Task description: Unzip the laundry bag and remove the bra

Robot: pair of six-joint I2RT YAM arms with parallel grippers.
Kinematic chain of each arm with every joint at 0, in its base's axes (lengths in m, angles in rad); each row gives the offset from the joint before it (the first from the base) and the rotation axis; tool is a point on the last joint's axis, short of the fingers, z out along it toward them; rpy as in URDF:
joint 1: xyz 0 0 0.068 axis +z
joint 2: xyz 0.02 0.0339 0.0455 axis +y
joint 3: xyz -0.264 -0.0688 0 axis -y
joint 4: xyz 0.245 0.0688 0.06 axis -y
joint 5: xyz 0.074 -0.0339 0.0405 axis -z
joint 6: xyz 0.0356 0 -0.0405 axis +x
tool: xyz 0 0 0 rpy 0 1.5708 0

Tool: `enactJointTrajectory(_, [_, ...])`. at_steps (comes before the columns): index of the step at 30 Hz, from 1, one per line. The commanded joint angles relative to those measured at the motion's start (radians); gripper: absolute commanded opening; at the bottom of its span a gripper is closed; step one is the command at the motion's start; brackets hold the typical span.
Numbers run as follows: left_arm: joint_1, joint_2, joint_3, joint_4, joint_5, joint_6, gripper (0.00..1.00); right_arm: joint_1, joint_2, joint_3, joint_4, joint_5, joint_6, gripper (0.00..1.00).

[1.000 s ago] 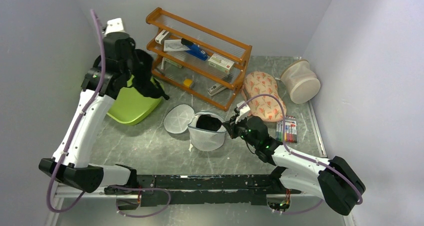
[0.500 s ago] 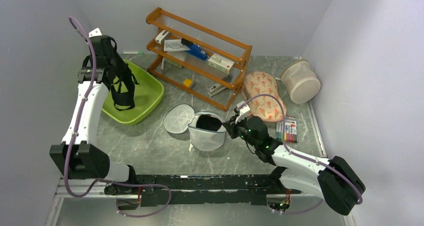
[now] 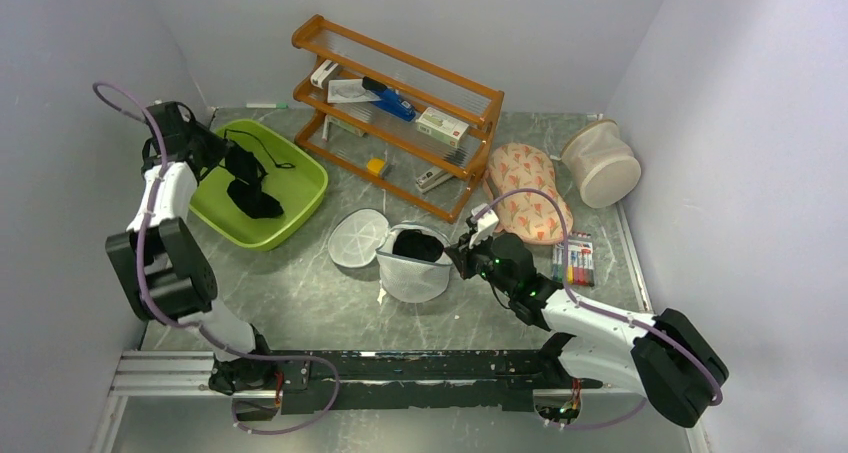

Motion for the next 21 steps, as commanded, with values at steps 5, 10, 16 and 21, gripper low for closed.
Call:
enactJointTrajectory(5, [0.059,0.196,-0.010,0.192,0.349,0.027,0.07,-0.001,0.020,0.023,0.017,0.001,-0.019,0.00])
enactJointTrajectory(10, [0.064,0.231,-0.002,0.230,0.360,0.099,0.12,-0.001,0.017,0.024,0.017,-0.003,-0.019,0.00])
enactJointTrajectory(16, [0.063,0.231,0.047,0.131,0.280,0.152,0.20,-0.001,-0.011,0.013,0.008,0.004,-0.018,0.00])
enactJointTrajectory(21, [0.052,0.088,0.013,0.099,0.113,0.203,0.67,-0.001,-0.029,0.009,0.002,0.011,-0.016,0.00])
